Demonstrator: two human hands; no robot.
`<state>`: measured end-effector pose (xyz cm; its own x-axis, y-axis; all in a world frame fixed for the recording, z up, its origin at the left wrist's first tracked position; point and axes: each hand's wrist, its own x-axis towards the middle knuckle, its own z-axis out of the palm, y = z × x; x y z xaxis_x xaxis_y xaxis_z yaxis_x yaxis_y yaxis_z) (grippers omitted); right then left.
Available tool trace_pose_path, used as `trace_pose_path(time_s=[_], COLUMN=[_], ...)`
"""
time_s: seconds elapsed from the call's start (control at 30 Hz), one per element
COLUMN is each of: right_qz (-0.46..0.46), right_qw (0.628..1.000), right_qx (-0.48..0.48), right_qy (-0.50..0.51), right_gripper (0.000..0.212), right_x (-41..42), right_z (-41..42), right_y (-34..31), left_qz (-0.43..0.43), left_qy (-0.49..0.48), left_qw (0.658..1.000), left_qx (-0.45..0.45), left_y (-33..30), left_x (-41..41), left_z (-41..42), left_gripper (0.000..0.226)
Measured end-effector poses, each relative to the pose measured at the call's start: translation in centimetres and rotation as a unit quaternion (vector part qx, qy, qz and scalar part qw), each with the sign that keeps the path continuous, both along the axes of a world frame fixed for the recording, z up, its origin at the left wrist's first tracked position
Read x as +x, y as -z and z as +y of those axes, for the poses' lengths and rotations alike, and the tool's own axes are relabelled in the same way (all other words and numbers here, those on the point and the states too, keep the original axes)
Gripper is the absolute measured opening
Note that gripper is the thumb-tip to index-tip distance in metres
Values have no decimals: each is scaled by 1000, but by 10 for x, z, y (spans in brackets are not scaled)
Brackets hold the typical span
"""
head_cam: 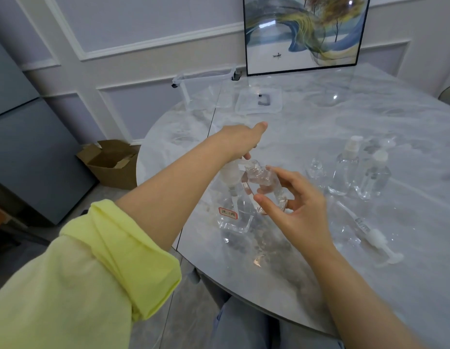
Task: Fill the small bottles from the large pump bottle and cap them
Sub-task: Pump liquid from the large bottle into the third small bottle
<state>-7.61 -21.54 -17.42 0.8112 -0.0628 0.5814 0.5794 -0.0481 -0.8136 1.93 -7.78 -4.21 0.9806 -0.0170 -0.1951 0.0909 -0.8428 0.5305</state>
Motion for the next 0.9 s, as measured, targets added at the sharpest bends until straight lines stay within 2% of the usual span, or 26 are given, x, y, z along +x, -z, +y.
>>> trace_pose_path(time_s=[0.37, 0.73, 0.9], right_qz=[7, 3, -2], right_qw=[1000, 1000, 1000], right_qx=[0, -21, -14], right_qy=[-6, -4, -4], right_gripper=[53, 51, 52], right_x=[-1, 0, 0], right_z=[-1, -2, -1], right_y=[-2, -1, 0], left_qz=[0, 19, -6], left_qy=[10, 6, 21], left_qw=[1000, 1000, 1000], left_qx=[28, 11, 16], left_y=[-4, -1, -6], left_x=[-3, -2, -2], left_z=[-3, 0, -2], left_gripper=[69, 67, 64])
